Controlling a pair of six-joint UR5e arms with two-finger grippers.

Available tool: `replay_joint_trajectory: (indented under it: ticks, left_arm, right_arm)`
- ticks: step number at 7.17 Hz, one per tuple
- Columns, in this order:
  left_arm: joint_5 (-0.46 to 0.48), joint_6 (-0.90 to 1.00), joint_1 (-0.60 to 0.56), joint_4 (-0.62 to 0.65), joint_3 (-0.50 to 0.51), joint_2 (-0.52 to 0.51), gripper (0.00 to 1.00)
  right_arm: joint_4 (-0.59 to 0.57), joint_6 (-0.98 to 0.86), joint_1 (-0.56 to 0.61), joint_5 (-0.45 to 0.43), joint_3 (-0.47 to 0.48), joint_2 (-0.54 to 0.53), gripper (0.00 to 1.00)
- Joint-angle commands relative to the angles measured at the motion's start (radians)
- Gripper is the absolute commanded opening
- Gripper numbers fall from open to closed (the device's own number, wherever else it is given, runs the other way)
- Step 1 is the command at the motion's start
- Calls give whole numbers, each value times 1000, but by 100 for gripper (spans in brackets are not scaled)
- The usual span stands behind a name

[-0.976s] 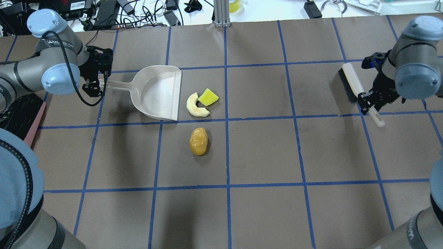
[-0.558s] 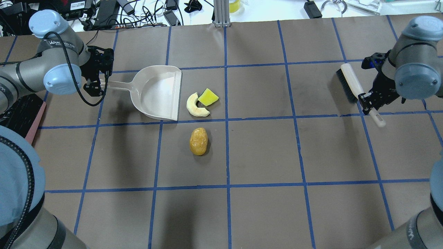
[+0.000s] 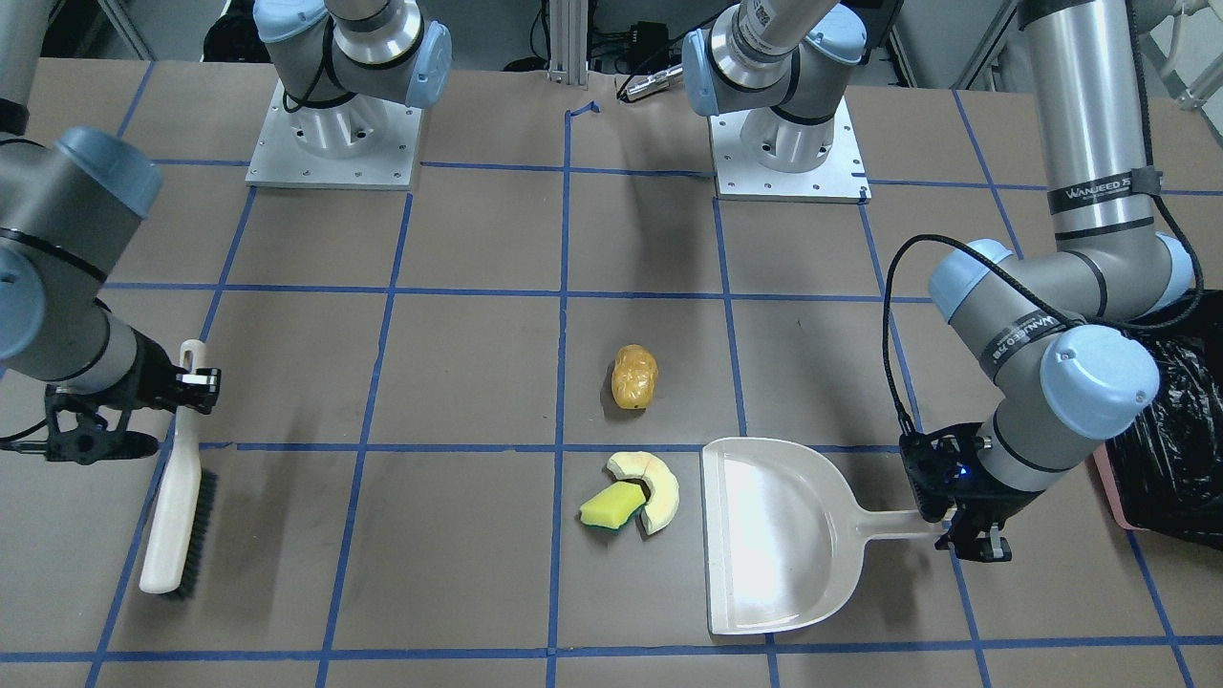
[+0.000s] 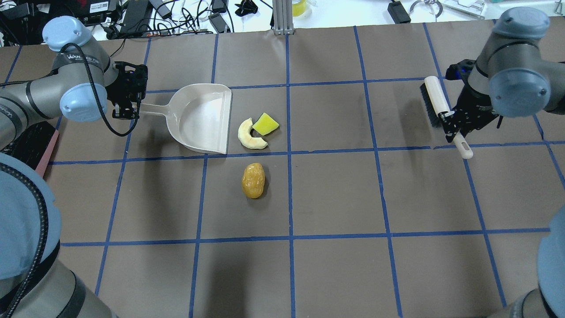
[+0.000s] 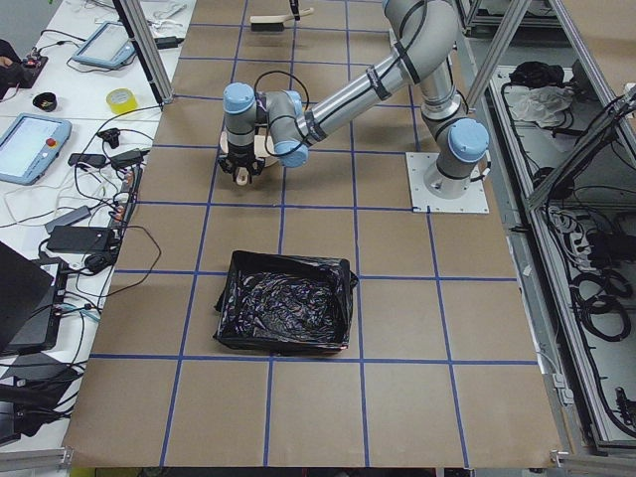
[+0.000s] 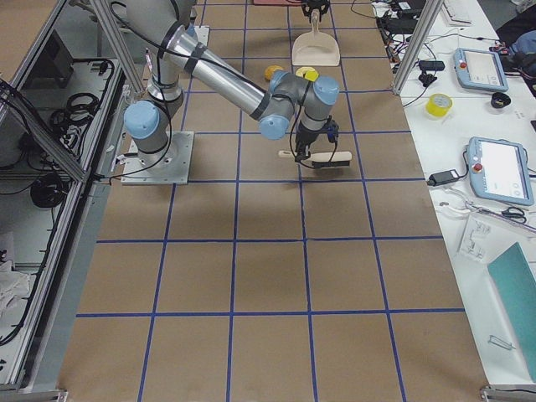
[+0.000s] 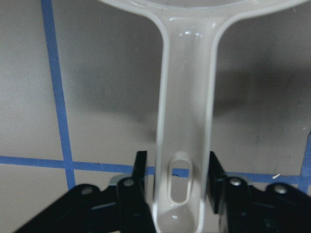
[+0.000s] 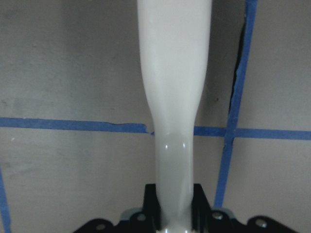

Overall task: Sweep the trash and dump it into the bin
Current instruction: 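Move the brush with the right gripper toward the peel and sponge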

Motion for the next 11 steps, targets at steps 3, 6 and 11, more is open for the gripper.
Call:
replay_joint_trajectory:
  ticks: [3,6,11]
  left_arm:
    - [5,3,-1,-10,2,1,1]
    - [66,-5,-40,-12,2,7,0]
    - [66,12,-38,-4,-15,12,0]
  right_arm:
    - [13,437,333,108,-1,-13,0]
    - [-36,510,489,108,-3,21,0]
    - [-78,686,632,108,-211,214,0]
